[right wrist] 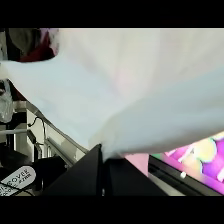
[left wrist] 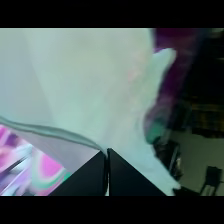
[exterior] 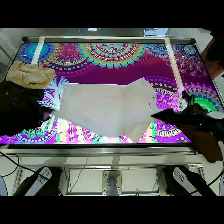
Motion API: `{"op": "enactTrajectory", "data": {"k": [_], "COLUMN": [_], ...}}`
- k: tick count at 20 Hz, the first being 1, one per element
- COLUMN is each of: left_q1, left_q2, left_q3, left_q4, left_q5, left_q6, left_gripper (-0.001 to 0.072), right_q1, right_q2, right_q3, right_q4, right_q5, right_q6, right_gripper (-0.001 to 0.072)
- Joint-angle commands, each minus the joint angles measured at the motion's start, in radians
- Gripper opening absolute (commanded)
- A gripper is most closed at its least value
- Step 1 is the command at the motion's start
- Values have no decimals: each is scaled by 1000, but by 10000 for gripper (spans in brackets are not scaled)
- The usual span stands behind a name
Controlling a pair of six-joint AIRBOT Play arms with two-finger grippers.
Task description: Fold the shirts.
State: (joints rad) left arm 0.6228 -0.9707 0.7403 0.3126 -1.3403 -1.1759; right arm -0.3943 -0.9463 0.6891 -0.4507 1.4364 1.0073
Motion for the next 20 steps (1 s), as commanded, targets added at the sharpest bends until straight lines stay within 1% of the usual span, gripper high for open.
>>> {"op": "enactTrajectory", "data": {"k": [1,3,5,7,8,9,10,12,13,14,15,16,17,18,20], "left_q1": [1,1,1,1,2,5,19,71,93,97,96,93,93,91,60], "left_q2": [51,75,92,98,98,98,98,98,98,98,98,98,98,97,97], "left_q3": [269,423,571,716,790,854,910,1015,1062,1102,1128,1136,1136,1127,1070], "left_q4": [-604,-779,-856,-842,-813,-771,-709,-494,-342,-158,14,156,264,360,444], "left_q5": [-43,-42,-38,-38,-35,-15,6,44,54,58,55,35,3,-40,-109], "left_q6": [163,209,217,217,218,218,213,145,97,36,-32,-88,-114,-133,-145], "left_gripper": [15,14,15,14,14,14,14,14,14,14,13,14,14,13,12], "right_q1": [0,0,0,0,0,0,1,1,1,1,1,1,1,1,2], "right_q2": [124,197,265,330,355,378,393,397,390,378,359,324,279,227,108], "right_q3": [260,426,594,764,835,912,980,1105,1144,1161,1160,1155,1146,1130,1071], "right_q4": [17,20,21,-7,-61,-159,-285,-543,-627,-645,-624,-570,-493,-412,-233], "right_q5": [73,54,10,-75,-130,-189,-235,-274,-280,-270,-254,-217,-175,-133,-56], "right_q6": [43,51,78,79,82,109,147,238,263,265,264,264,261,260,249], "right_gripper": [23,23,23,23,23,22,21,20,20,20,20,19,19,19,20]}}
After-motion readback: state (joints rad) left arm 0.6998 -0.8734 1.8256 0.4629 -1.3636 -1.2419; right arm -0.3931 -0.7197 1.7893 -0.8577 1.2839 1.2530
